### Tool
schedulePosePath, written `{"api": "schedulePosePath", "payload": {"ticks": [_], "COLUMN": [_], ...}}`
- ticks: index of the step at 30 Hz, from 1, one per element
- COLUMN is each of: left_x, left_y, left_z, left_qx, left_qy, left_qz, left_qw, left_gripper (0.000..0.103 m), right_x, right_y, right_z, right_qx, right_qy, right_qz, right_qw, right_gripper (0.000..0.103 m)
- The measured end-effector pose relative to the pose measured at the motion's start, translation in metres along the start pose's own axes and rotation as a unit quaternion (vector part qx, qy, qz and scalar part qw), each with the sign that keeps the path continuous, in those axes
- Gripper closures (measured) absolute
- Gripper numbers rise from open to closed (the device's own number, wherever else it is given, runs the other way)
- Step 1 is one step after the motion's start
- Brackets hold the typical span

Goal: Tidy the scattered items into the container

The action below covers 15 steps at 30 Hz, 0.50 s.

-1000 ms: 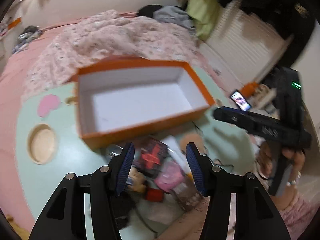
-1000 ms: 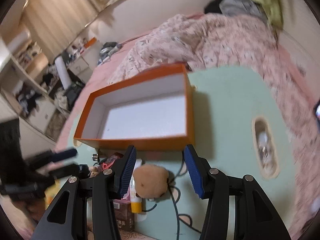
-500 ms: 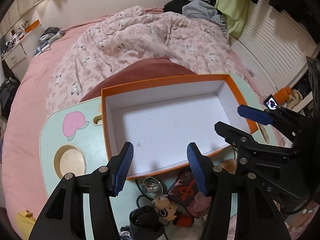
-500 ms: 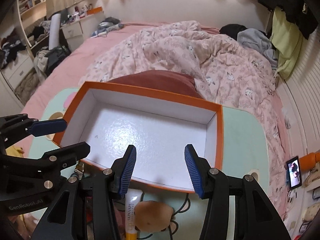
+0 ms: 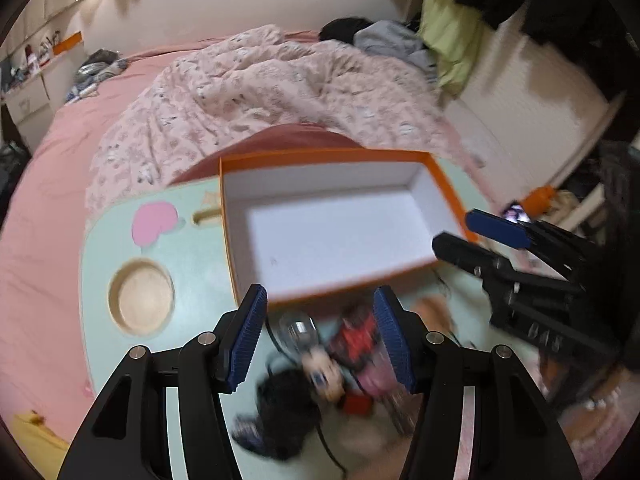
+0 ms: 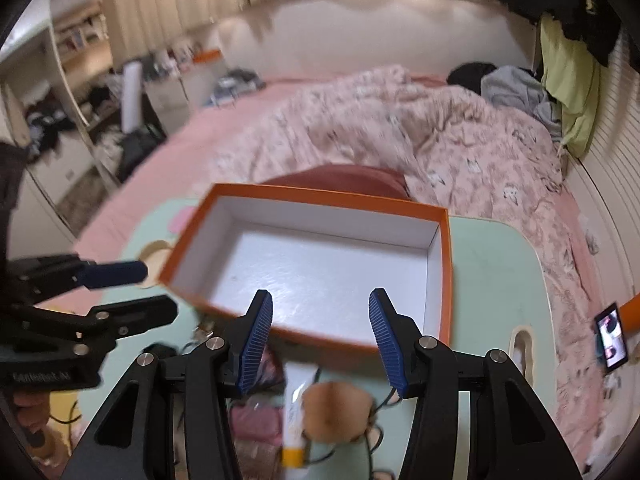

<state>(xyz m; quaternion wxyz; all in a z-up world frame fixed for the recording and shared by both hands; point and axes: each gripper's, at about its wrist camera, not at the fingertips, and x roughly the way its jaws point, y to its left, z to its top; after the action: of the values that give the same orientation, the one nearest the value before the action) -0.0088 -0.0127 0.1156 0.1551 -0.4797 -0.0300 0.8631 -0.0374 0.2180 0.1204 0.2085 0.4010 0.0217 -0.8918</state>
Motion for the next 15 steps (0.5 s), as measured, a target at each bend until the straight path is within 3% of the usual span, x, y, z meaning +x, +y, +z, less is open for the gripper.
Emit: {"api": "schedulePosePath", "payload": {"ticks": [4, 8, 11, 15], "left_x": [-0.017, -0.023, -0.016, 0.004], "left_y": [0.003, 0.004, 0.007, 0.003], "left_z": [-0.05, -0.101, -0.126, -0.143], "left_qx": [0.022, 0.039, 0.022, 0.018], "left_qy": [0.003, 0.024, 0.029, 0.013], "left_qz": [0.036, 0.067, 0.079, 0.134], "left_qw": [0.9991, 0.9967, 0.9962, 0.9907], "left_gripper": [0.046, 0.046, 0.046, 0.046], "right_x": [-0.022, -0.027, -0.023, -0.012], "right_y": [0.002, 0.003, 0.003, -0.001], "right_z": [-0.038, -0.08, -0.107, -0.127], "right_qx": [-0.005, -0.015, -0.016, -0.01], "right_qy": [0.006, 0.033, 0.055, 0.067], "right_qz": [0.015, -0.007, -0.018, -0.04], "right_qw": [1.0, 0.999, 0.998, 0.997], "right_gripper": [0.049, 0.049, 0.049, 0.049]}}
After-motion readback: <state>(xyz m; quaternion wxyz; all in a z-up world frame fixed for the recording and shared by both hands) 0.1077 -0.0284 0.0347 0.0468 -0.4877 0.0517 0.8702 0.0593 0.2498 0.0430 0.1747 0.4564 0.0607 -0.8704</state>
